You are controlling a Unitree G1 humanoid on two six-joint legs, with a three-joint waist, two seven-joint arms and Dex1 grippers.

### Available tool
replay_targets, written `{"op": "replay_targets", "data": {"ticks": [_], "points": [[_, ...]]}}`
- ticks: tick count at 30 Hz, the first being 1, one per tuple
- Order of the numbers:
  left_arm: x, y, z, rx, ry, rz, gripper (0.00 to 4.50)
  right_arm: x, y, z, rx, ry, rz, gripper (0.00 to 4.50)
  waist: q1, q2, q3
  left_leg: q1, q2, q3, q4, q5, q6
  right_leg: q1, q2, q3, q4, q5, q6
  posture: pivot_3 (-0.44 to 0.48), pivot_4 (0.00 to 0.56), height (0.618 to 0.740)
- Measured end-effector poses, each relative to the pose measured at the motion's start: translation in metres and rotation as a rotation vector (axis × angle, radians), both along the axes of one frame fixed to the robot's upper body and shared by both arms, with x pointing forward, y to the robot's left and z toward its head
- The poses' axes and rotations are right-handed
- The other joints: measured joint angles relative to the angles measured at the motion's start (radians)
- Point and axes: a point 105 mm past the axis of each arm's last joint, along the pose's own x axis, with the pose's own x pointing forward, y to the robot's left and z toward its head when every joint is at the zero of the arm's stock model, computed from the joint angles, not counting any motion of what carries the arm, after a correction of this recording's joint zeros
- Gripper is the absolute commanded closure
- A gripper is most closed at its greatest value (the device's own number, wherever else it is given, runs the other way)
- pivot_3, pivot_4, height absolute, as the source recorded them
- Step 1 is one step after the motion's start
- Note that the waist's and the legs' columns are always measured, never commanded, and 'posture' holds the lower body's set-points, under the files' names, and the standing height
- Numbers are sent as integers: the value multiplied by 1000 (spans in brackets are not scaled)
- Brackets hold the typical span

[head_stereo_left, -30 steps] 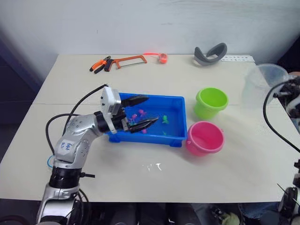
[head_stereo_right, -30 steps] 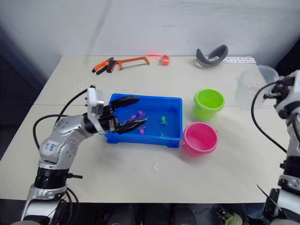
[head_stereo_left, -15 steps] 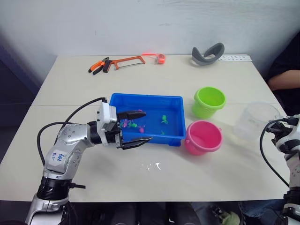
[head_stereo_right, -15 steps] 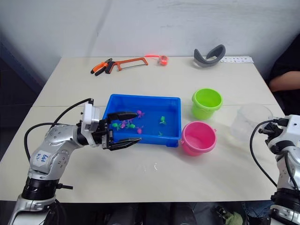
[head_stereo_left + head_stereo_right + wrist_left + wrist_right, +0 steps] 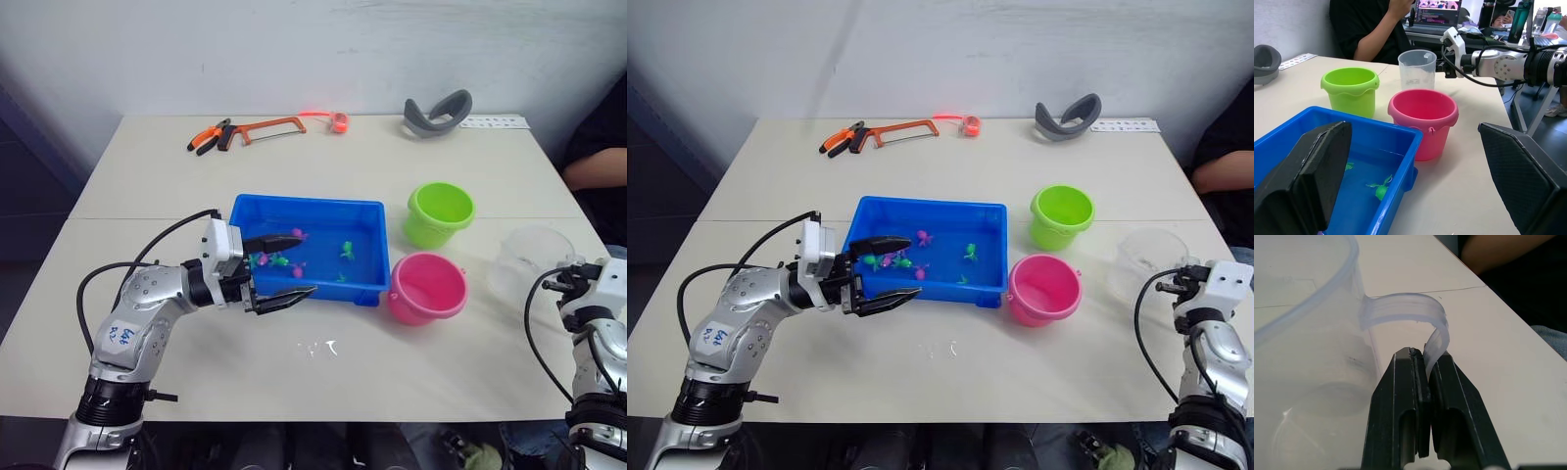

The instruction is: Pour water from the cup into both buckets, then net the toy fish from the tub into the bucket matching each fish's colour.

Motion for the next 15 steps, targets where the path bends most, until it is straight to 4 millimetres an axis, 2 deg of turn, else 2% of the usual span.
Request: {"op": "replay_targets", "data": {"ticks": [2, 5, 8, 9, 12, 15], "points": [[-1, -1, 1, 1, -7, -5, 0, -2, -1, -3, 2, 7, -4, 3378, 1, 0, 0, 0, 0, 0, 0, 0, 0, 0, 0, 0, 0, 0, 0, 0, 150, 740], [-2, -1, 2, 4, -13, -8, 0, -8, -4, -9, 5, 27, -17, 1979, 2, 0, 0, 0, 0, 0, 0, 0, 0, 0, 0, 0, 0, 0, 0, 0, 150, 740], [-2, -1, 2, 8, -13, -7, 0, -20, -9, -19, 12, 63, -37, 374, 2, 0, 0, 0, 0, 0, 0, 0, 0, 0, 0, 0, -1, 0, 0, 0, 150, 740], [-2, 0, 2, 9, -12, -6, 0, -25, -9, -21, 10, 73, -38, 77, 2, 0, 0, 0, 0, 0, 0, 0, 0, 0, 0, 0, -1, 0, 0, 0, 150, 740], [-2, 3, 0, 12, -4, 4, 0, -38, -12, -21, 7, 90, -37, 77, 2, 0, 0, 0, 0, 0, 0, 0, 0, 0, -1, 0, -1, 0, 0, 0, 150, 740], [-3, 8, -3, 28, 6, 22, 0, -58, -14, -13, -19, 103, -20, 77, 2, 2, 0, 1, 0, 0, -1, 0, 0, 0, -1, 0, -2, 0, 0, 0, 150, 740]]}}
